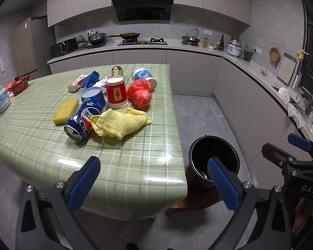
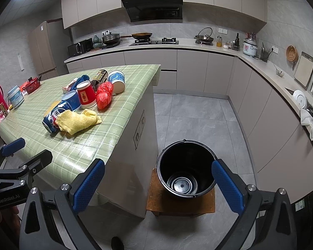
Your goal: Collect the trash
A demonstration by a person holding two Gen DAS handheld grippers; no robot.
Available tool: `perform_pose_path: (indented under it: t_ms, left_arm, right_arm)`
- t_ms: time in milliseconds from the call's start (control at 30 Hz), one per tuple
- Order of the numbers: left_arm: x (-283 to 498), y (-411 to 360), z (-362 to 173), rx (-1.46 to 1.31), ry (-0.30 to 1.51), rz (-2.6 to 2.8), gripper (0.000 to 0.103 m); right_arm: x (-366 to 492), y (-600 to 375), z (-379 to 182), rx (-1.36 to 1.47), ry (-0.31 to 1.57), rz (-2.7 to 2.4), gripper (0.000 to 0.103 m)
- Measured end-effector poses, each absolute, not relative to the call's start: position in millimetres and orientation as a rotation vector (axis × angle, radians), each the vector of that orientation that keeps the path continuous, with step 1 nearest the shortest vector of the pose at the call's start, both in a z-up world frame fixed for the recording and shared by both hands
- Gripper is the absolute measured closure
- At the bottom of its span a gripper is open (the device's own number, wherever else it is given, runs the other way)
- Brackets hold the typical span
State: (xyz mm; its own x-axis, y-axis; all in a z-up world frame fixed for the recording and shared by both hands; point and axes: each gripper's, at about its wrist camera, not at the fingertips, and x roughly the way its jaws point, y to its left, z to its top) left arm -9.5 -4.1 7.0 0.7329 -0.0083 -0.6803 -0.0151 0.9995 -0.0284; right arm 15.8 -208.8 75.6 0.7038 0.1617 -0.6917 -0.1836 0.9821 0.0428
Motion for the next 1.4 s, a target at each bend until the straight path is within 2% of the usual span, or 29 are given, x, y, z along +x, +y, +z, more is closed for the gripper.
perform_pose_path:
  t_ms: [1400]
  left_arm:
    - [-5.6, -11.2, 8.3, -0.032, 0.747, -0.005, 0.0]
  right_arm:
    - [16.1, -207.2, 78.0, -0.026, 0.76, 0.19, 0.0]
